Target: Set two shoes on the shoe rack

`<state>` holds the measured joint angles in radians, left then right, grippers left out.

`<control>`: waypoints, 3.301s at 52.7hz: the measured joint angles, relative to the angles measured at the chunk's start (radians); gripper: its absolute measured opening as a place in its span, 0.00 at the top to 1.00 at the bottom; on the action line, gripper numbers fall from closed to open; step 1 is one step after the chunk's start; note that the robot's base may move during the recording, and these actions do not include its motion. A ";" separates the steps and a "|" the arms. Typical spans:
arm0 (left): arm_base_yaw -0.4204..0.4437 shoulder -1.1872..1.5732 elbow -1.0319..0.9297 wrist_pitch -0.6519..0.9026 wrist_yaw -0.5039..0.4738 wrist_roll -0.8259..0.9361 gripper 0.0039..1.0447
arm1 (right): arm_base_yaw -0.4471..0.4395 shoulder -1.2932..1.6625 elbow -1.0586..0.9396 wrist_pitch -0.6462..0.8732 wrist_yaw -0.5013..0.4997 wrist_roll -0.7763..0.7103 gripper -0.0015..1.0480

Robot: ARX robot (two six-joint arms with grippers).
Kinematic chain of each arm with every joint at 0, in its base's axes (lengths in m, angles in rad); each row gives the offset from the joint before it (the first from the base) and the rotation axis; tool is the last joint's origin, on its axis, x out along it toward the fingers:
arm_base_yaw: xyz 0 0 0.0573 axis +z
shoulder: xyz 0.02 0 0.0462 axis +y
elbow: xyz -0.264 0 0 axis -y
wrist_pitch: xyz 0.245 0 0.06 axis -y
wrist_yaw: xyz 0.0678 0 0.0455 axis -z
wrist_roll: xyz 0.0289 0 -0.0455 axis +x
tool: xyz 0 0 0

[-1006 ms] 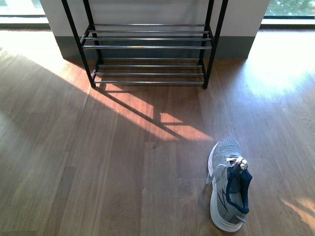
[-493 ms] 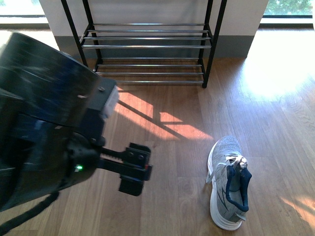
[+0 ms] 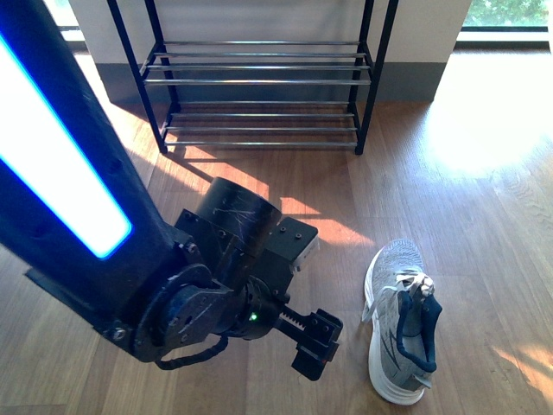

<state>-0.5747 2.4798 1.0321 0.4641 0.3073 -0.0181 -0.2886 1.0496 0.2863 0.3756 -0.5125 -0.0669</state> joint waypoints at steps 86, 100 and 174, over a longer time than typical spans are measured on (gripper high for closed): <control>-0.117 0.561 0.963 -0.454 0.220 -0.024 0.09 | 0.000 0.000 0.000 0.000 0.000 0.000 0.98; -0.117 0.574 1.014 -0.509 0.171 -0.024 0.09 | 0.000 0.000 0.000 0.000 0.000 0.000 0.98; -0.137 0.575 1.024 -0.632 -0.054 -0.076 0.09 | 0.000 0.000 0.000 0.000 0.000 0.000 0.98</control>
<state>-0.7116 3.0547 2.0563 -0.1677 0.2531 -0.0944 -0.2886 1.0496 0.2863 0.3756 -0.5129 -0.0673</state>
